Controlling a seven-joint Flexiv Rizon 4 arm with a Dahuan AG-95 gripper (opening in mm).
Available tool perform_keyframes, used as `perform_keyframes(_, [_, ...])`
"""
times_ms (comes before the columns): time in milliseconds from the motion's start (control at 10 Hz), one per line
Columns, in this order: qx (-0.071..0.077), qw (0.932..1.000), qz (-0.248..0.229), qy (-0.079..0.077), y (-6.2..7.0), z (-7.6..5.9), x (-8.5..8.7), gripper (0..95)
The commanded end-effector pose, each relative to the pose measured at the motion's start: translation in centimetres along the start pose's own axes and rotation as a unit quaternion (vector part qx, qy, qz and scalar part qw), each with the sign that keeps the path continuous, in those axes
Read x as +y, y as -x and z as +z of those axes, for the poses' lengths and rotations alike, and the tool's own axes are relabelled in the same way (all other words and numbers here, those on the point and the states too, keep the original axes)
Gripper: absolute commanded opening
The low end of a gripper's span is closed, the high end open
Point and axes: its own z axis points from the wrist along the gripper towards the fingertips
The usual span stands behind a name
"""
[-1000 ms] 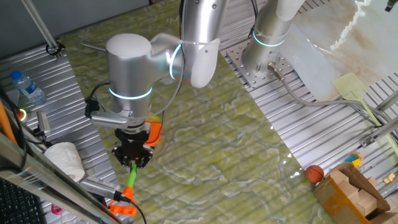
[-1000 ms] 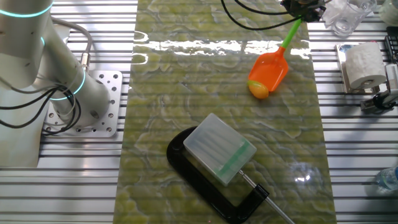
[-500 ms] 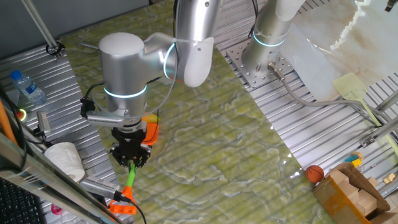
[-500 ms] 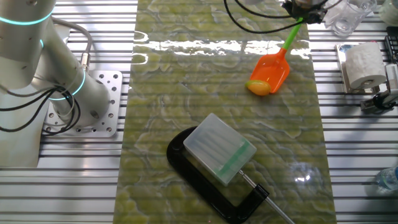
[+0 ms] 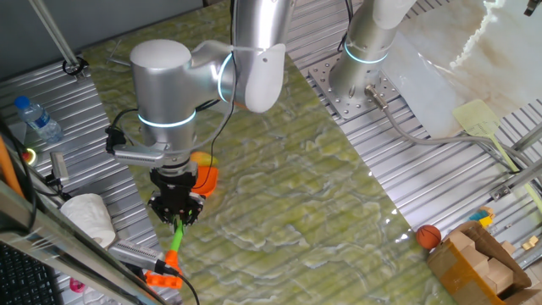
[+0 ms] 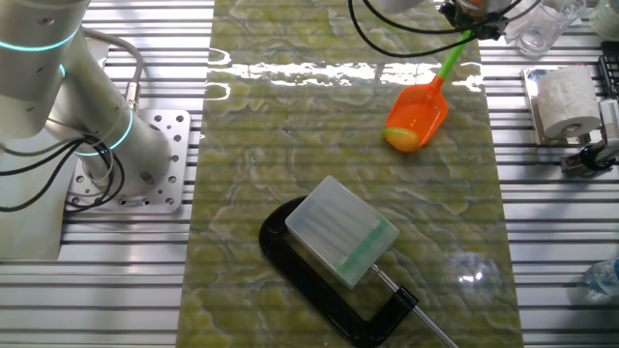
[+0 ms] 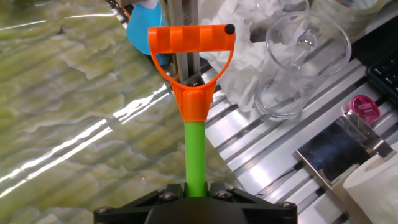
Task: Use a shovel to scoop up an object
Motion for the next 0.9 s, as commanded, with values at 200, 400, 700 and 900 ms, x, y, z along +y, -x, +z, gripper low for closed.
perform_keyframes(200, [0.003, 1.0000, -0.002, 0.000, -0.22, -0.21, -0.12, 0.0])
perform_keyframes(400, [0.007, 1.0000, -0.004, 0.001, -0.37, -0.36, -0.23, 0.0])
perform_keyframes(700, [0.014, 0.9999, 0.000, 0.002, -0.65, -0.56, -0.42, 0.0])
perform_keyframes(900, [0.023, 0.9997, 0.005, 0.002, -0.75, -0.62, -0.49, 0.0])
